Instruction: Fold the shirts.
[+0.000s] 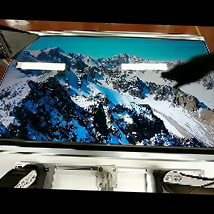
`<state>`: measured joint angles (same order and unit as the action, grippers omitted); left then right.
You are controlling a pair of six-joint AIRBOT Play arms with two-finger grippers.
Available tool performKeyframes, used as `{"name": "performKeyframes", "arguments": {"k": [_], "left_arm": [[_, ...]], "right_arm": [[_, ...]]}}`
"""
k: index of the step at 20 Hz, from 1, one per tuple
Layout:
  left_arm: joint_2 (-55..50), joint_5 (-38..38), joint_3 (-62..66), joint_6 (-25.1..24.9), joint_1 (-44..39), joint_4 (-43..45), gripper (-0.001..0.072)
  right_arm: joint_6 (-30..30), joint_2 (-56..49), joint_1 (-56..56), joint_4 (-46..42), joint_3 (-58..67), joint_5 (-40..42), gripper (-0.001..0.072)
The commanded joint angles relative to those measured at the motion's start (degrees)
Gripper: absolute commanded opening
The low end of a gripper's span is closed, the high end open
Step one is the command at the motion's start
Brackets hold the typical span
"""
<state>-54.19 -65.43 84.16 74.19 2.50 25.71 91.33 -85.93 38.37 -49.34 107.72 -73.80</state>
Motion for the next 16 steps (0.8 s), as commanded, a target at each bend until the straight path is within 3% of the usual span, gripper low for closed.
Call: {"name": "performKeyframes", "arguments": {"k": [1, 5, 11, 13, 16], "left_arm": [[-0.04, -3.23, -0.02, -0.04, -0.02, 0.02, 0.0039], [-0.04, -5.62, -0.02, -0.04, -0.02, 0.04, 0.0038], [-0.04, -5.81, -0.02, -0.04, -0.02, 0.04, 0.0038], [-0.04, -5.79, -0.02, -0.07, -0.02, 0.04, 0.0038], [-0.04, -5.60, -0.13, -1.11, -0.02, 0.04, 0.0039]], "right_arm": [[1.70, -0.24, 10.12, -15.74, 0.22, -6.58, 0.0065], [2.78, -3.32, 16.13, -26.51, 0.22, -20.00, 0.0064], [0.55, -3.65, 24.20, -36.33, 0.11, -28.83, 0.0064], [1.36, -3.65, 27.98, -32.30, 0.11, -29.07, 0.0064], [1.11, -2.69, 29.99, -3.85, 0.17, -22.32, 0.0064]]}}
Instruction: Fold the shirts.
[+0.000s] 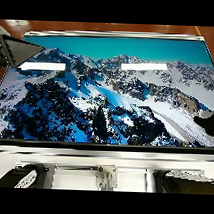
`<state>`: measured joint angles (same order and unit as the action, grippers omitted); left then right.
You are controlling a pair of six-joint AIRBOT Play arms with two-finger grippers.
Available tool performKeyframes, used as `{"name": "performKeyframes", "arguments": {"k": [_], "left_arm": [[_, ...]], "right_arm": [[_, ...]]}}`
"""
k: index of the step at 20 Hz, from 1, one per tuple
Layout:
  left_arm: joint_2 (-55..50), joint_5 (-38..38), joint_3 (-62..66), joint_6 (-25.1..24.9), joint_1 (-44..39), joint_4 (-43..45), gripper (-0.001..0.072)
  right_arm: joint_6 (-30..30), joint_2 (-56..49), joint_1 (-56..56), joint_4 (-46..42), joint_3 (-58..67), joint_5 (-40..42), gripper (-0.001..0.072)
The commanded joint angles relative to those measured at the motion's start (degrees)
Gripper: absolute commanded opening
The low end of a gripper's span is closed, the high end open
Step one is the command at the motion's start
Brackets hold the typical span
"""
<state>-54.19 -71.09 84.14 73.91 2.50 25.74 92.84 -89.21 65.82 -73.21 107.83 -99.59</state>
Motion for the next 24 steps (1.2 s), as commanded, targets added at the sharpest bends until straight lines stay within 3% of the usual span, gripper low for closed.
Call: {"name": "performKeyframes", "arguments": {"k": [1, 3, 8, 10, 13, 17, 24], "left_arm": [[-0.07, 0.13, -0.15, -0.85, -0.02, 0.04, 0.0039], [-0.13, 0.09, -0.15, -0.81, -0.04, 0.00, 0.0038], [-0.02, -0.74, -0.15, -0.74, -0.96, -0.04, 0.0038], [-0.02, -2.32, -0.15, -0.72, -1.11, -0.04, 0.0039], [0.00, -3.65, -0.15, -0.59, -1.11, -0.46, 0.0038], [0.00, -3.61, -0.11, -0.61, -1.11, -1.77, 0.0039], [-0.07, -3.28, -0.13, -1.49, -1.11, -1.68, 0.0039]], "right_arm": [[-0.31, 1.31, 0.81, 27.93, 0.09, 7.82, 0.0064], [1.14, 2.16, -6.23, 32.50, 1.42, 13.77, 0.0063], [7.08, 1.88, -27.56, 33.62, 3.48, 37.03, 0.0063], [9.49, 0.61, -31.43, 31.34, 3.48, 41.53, 0.0063], [14.53, -2.47, -32.37, 22.58, 3.45, 35.95, 0.0064], [14.21, -8.04, -32.48, 10.58, -1.11, 21.49, 0.0064], [12.74, -3.80, -32.41, -13.57, -16.44, 13.79, 0.0064]]}}
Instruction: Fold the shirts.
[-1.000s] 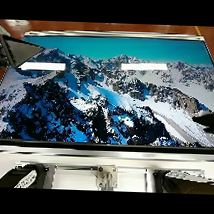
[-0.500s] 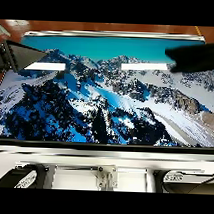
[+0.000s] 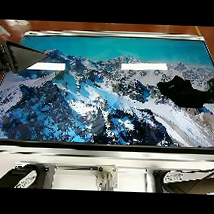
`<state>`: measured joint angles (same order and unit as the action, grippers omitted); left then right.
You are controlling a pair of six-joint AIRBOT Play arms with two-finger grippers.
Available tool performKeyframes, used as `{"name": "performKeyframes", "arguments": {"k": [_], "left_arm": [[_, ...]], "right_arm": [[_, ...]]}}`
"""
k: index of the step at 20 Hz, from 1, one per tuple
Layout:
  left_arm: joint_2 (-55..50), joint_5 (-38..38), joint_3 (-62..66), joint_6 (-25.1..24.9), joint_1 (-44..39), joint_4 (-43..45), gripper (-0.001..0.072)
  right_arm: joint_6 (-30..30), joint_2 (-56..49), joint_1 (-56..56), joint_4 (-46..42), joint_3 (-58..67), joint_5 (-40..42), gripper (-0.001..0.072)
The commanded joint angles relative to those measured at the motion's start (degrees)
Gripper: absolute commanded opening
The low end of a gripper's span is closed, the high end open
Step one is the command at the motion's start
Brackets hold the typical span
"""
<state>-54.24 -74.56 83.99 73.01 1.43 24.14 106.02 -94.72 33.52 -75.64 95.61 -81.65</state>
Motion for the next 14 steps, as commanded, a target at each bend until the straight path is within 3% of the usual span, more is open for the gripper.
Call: {"name": "performKeyframes", "arguments": {"k": [1, 5, 10, 14], "left_arm": [[-0.02, 0.48, 0.02, -0.57, -0.04, -0.11, 0.0038], [0.02, 0.33, 0.02, -0.28, -0.04, -0.17, 0.0038], [0.00, -0.04, 0.02, 0.15, -0.04, -0.15, 0.0038], [0.00, -0.04, 0.02, 0.09, -0.02, -0.15, 0.0038]], "right_arm": [[-0.31, 2.49, -0.11, -13.99, -4.83, -5.49, 0.0063], [1.86, 6.78, 0.79, -19.43, -11.98, -8.22, 0.0064], [11.41, 18.27, 3.19, -15.45, -34.07, 3.30, 0.0064], [15.08, 27.12, 3.17, -12.41, -49.11, 6.73, 0.0064]]}}
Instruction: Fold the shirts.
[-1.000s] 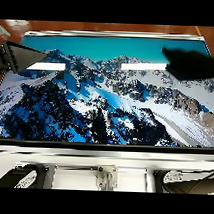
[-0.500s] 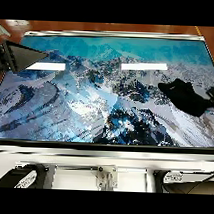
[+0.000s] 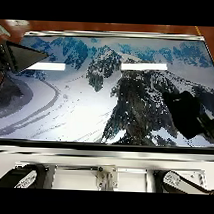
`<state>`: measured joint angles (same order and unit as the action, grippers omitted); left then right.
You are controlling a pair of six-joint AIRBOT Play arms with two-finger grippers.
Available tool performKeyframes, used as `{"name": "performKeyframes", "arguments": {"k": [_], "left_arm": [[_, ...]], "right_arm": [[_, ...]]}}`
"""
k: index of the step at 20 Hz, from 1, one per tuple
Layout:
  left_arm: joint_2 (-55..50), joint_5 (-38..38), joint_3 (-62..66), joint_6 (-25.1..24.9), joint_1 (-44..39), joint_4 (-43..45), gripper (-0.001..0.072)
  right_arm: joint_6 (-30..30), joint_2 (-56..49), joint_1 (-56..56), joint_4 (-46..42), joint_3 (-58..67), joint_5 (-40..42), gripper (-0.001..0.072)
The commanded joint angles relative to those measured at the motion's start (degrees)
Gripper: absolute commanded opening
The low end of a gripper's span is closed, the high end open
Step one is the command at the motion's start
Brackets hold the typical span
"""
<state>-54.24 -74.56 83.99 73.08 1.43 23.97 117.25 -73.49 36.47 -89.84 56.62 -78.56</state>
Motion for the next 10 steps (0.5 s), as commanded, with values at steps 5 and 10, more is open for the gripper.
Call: {"name": "performKeyframes", "arguments": {"k": [5, 10], "left_arm": [[0.02, -0.04, 0.04, 0.04, -0.02, 0.00, 0.0039], [0.02, -0.04, 0.04, 0.07, -0.02, 0.00, 0.0038]], "right_arm": [[9.38, 13.51, 0.22, -2.93, -20.06, 5.70, 0.0064], [7.48, 13.86, 0.22, -7.26, -20.85, 4.39, 0.0330]]}}
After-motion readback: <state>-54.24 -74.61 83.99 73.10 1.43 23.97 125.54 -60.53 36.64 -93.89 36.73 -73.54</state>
